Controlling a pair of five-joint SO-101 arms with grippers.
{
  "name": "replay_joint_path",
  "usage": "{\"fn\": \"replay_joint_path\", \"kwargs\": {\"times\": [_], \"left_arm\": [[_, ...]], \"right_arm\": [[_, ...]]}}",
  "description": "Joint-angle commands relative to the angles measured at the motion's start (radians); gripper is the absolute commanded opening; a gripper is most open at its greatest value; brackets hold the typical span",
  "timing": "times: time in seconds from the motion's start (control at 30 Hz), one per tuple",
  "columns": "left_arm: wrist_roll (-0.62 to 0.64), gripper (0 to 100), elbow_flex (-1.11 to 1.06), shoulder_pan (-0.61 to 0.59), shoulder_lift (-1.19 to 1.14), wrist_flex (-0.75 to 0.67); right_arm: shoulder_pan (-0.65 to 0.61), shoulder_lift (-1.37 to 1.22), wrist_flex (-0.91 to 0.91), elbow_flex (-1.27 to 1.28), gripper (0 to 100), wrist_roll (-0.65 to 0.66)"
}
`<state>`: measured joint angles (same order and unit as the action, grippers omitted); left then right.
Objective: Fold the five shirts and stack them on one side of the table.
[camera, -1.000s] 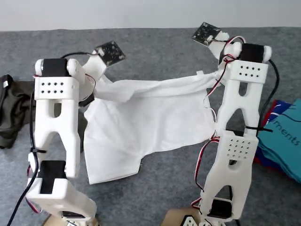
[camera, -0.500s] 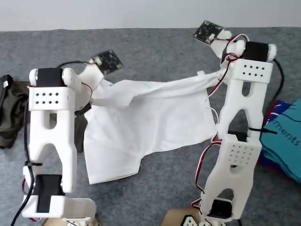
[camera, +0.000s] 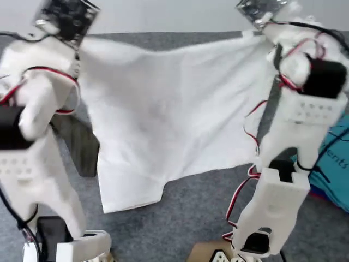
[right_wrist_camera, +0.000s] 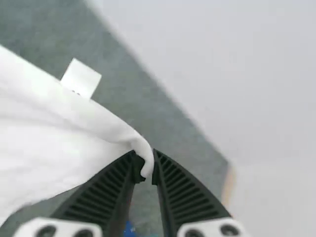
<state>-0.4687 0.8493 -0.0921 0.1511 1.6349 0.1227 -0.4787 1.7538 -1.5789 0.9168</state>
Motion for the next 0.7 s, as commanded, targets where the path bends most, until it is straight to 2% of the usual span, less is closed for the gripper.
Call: {"fn": "replay_joint_path", "kwargs": {"times": [0.0, 0.2, 0.3, 0.43, 0.67], "left_arm": [[0.025, 0, 0.159, 0.009, 0.06, -0.092], [0.025, 0, 0.315, 0.011, 0.104, -0.213], [0.025, 0, 0.369, 0.011, 0.132, -0.241], [0.023, 0, 0.39, 0.011, 0.175, -0.232], [0.023, 0, 0.371, 0.011, 0.193, -0.187]], "right_arm": [[0.065, 0.107, 0.036, -0.098, 1.1, -0.025], [0.15, 0.265, 0.036, -0.101, 1.1, -0.021], [0.176, 0.341, 0.036, -0.101, 1.1, 0.023], [0.202, 0.43, 0.042, -0.087, 1.1, 0.04], [0.196, 0.562, 0.041, 0.176, 1.1, 0.037]]}}
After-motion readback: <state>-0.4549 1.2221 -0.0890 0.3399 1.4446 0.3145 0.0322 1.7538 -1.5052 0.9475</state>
